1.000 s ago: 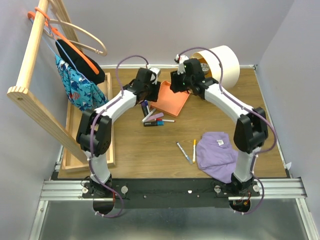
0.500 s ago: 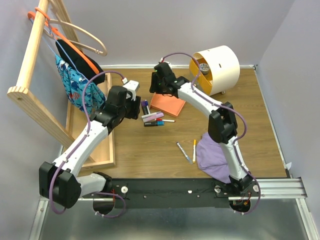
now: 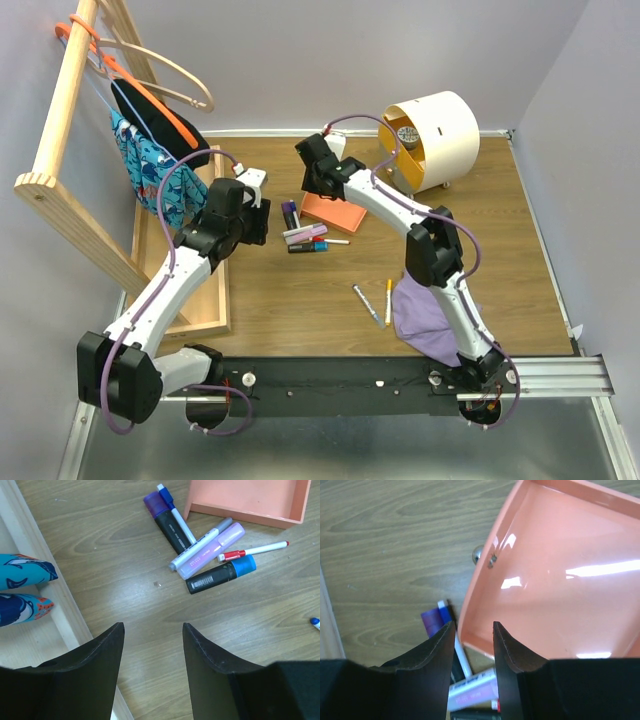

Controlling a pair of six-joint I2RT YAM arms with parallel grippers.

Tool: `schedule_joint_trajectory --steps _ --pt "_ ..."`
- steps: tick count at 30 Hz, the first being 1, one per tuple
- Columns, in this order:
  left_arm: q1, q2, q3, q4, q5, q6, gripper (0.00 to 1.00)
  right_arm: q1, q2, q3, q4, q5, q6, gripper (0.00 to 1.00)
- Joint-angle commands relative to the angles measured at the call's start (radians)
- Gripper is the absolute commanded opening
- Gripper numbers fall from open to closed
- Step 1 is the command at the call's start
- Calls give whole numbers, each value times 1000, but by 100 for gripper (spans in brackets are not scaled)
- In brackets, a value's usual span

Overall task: Sort the stationery into containers
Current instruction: Pick up the drawer from the center of the board.

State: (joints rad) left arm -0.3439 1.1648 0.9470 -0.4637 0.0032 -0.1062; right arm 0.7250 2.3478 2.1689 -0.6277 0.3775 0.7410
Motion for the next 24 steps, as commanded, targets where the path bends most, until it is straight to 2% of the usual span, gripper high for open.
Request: schedule_joint_trajectory --steps 1,7,12,16,24 --pt "20 -37 -20 17 -6 -12 59 -1 103 116 5 58 3 43" --pt "29 -53 -51 17 -12 -10 59 -1 160 155 29 61 -15 40" --pt "36 -37 -36 28 -3 -21 59 -1 116 68 23 54 -32 34" --pt "48 -25 -28 48 53 -55 59 1 64 -1 42 14 -113 30" --pt "56 -45 -54 79 72 -58 59 1 -27 -130 66 -72 -244 20"
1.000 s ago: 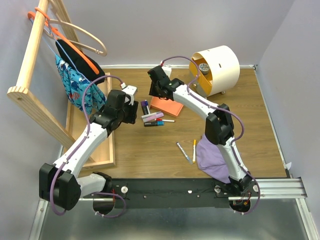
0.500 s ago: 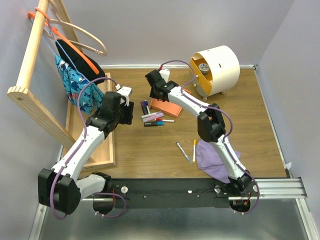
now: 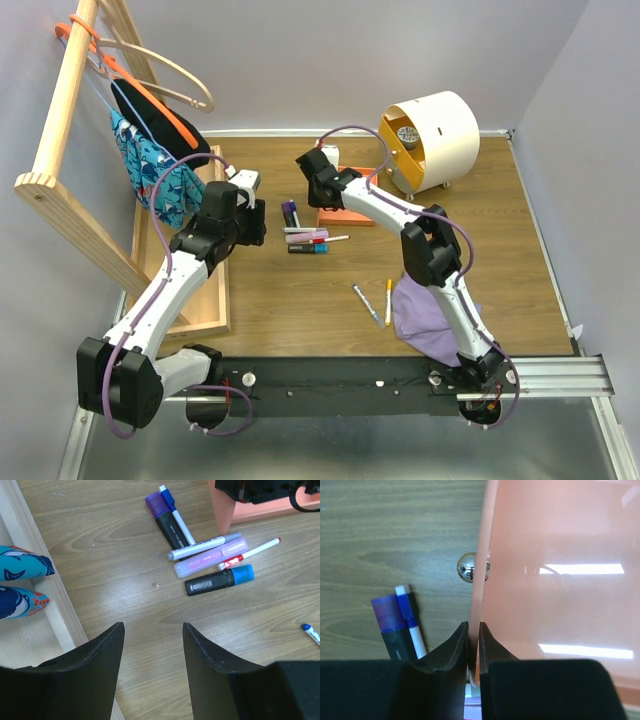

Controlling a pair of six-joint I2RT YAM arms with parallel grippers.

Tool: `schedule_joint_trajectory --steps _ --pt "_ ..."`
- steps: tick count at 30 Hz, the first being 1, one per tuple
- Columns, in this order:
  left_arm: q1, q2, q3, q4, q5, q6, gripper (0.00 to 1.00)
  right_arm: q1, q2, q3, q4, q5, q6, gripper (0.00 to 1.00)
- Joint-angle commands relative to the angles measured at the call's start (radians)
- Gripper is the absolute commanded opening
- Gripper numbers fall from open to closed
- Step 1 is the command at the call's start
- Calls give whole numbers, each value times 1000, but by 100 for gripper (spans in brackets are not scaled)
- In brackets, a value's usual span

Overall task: Sort the stationery into containers
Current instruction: Pick up the drawer from the center of the board.

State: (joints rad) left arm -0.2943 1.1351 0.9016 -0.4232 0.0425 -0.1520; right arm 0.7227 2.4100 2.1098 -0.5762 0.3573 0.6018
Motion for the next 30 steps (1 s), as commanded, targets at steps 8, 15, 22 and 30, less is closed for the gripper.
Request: schedule_joint_trajectory --steps 8,15,22,30 --pt "7 -29 -30 55 56 0 59 6 -181 -168 16 -129 -206 1" --pt "12 26 22 60 109 58 59 37 -294 -145 -22 -297 -332 1" --pt "24 71 69 89 163 81 60 37 -361 4 -181 -448 -568 1" --pt "38 86 71 124 195 97 60 11 -359 157 -366 -442 -657 0"
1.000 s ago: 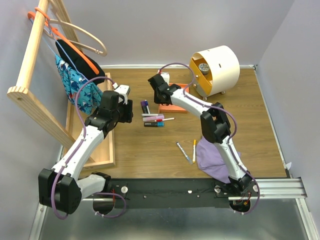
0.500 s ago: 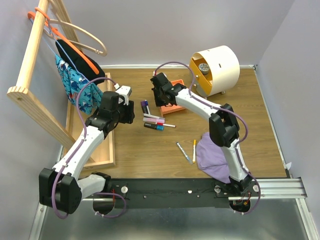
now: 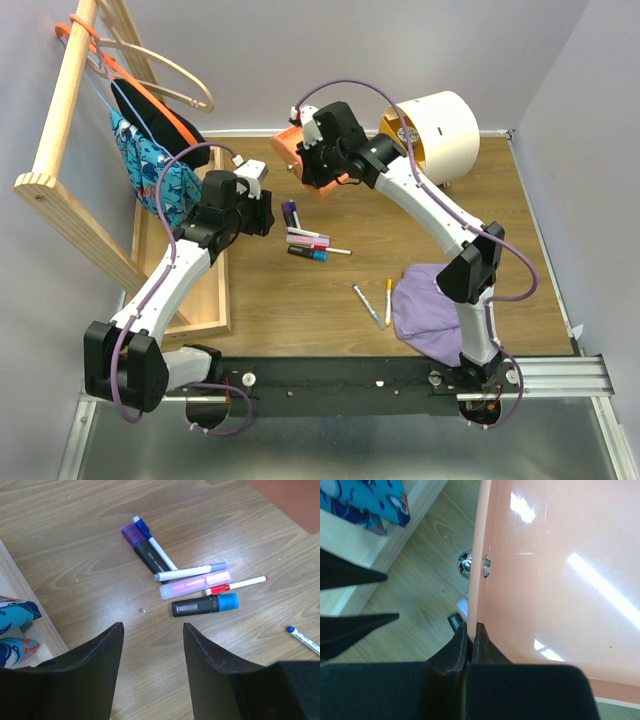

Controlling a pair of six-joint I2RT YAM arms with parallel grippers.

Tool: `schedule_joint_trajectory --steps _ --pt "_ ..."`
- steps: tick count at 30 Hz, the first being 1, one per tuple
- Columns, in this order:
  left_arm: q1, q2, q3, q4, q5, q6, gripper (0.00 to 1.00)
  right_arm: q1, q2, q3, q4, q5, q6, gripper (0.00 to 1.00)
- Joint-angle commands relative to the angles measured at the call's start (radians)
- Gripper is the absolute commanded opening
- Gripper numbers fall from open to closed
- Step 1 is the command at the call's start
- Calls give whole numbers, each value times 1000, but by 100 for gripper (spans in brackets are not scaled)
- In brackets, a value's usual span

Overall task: Sort the stationery into containers
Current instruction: Pick up the drawer from the center of the board, then place the drawer in the storage box.

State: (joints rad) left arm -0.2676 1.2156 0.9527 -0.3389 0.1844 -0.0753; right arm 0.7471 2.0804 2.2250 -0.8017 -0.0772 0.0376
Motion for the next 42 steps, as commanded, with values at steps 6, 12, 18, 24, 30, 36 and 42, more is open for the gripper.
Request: schedule_joint_trajectory --steps 6,12,18,24,30,36,42 --pt "14 16 20 47 61 16 60 -64 -37 47 -143 65 -70 0" --pt "14 33 31 54 73 -3 60 -150 -20 67 -139 73 -50 0" --pt "14 53 46 51 76 -6 60 -212 -5 68 -119 54 -41 1" --pt "18 76 63 51 82 -17 60 -241 13 71 -105 30 4 1" --pt "21 93 78 51 87 -20 60 -258 17 58 -97 19 25 1" --pt "21 105 83 55 92 -24 60 -262 9 32 -99 10 31 0" --pt "22 114 93 52 92 -27 60 -267 4 5 -94 16 45 1"
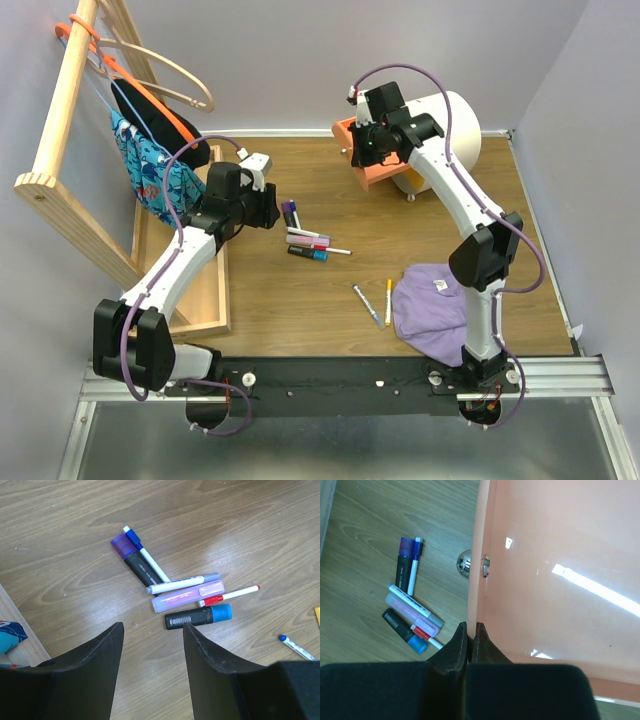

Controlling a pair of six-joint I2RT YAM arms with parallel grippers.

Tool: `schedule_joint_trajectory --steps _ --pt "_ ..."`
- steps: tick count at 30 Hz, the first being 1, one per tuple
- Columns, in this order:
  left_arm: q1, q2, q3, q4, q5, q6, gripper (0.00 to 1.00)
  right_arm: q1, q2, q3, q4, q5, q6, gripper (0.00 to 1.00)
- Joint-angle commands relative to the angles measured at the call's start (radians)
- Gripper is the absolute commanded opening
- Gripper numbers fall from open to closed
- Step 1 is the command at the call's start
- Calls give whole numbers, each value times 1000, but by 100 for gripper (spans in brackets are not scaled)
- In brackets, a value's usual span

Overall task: Sort the stationery into containers
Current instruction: Place the drawer in the storage box.

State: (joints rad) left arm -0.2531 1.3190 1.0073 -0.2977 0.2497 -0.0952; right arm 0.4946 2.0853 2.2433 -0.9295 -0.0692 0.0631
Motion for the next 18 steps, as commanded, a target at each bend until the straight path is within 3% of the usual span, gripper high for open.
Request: schedule_joint_trajectory --steps 1,18 --pt "8 11 39 12 25 -6 60 -14 -1 -10 32 9 18 1" --pt "9 9 31 20 30 -11 60 -42 -25 -31 -6 6 -20 1"
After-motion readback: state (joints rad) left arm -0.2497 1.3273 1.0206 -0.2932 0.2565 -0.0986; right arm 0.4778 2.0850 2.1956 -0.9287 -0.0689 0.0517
